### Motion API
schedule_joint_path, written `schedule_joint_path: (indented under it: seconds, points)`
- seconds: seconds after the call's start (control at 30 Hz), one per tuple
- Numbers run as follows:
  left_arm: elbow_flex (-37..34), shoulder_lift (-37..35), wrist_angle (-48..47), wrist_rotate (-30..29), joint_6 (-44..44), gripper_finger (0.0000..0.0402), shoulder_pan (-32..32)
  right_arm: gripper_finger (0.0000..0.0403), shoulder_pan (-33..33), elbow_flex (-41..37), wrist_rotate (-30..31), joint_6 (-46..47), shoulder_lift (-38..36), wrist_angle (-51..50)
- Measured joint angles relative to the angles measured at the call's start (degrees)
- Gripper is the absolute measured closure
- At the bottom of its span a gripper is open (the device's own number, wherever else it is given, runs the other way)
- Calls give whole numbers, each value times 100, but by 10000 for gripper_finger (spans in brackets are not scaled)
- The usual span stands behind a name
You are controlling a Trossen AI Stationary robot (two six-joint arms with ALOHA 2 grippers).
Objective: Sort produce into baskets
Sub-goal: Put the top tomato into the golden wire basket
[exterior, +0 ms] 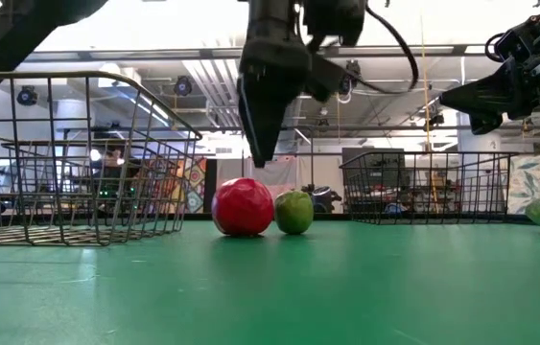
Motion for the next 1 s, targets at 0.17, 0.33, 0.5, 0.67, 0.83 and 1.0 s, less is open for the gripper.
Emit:
schedule_joint_path:
  seconds: [0.17,0.33,0.5,0.67,0.83,1.0]
  points:
    - [-194,51,2,2,12,15,-5,374,0,0,0,0,0,0]
    - [-495,50,145,5,14,15,-3,374,0,0,0,-1,-2,0]
    - [-910,51,322,13,16,15,-1,374,0,0,0,-1,-2,0]
    - [-1168,51,560,12,43,17,-10,374,1,1,0,-1,-2,0]
    - [-1241,51,873,11,47,33,-12,374,0,0,0,-1,0,0]
    - [-1441,44,1029,9,12,61,-12,374,2,0,0,-1,-2,0]
